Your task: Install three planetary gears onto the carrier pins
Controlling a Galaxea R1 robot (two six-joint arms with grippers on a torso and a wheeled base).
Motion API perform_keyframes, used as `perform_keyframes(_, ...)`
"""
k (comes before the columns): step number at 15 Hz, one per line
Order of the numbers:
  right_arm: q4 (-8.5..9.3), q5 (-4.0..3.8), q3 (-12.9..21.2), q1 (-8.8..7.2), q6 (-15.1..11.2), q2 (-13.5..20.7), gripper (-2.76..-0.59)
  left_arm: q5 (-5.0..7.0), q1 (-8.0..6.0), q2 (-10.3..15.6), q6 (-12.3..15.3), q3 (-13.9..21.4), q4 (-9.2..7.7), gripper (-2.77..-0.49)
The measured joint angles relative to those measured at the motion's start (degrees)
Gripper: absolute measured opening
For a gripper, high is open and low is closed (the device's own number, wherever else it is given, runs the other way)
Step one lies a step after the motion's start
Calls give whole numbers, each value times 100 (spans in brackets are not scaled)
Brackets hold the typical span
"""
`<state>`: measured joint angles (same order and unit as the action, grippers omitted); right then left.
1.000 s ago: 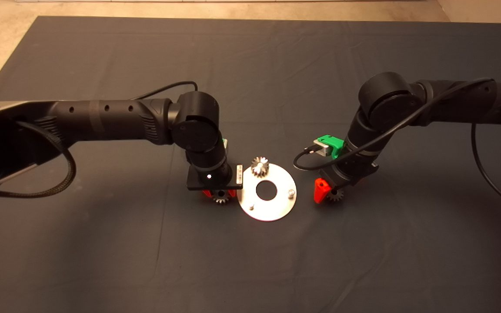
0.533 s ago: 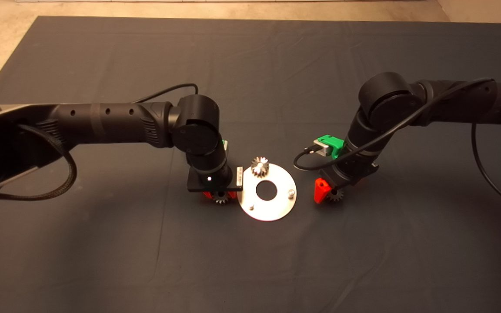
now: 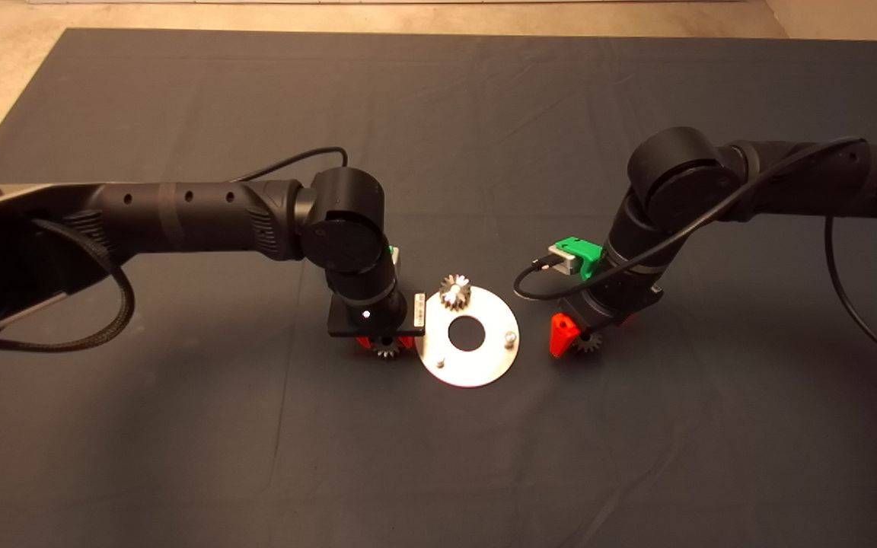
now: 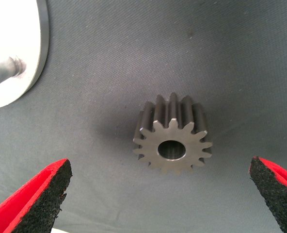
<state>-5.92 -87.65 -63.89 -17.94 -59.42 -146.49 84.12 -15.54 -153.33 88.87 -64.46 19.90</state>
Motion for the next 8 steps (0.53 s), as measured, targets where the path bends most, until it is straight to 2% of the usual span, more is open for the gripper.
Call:
perform_keyframes(6, 0, 0, 9, 0, 0, 1, -62, 61, 11, -2, -41, 20, -2, -235)
perform_keyframes(8, 0, 0, 9, 0, 0, 0, -62, 149, 11, -13, -179, 20, -6, -240)
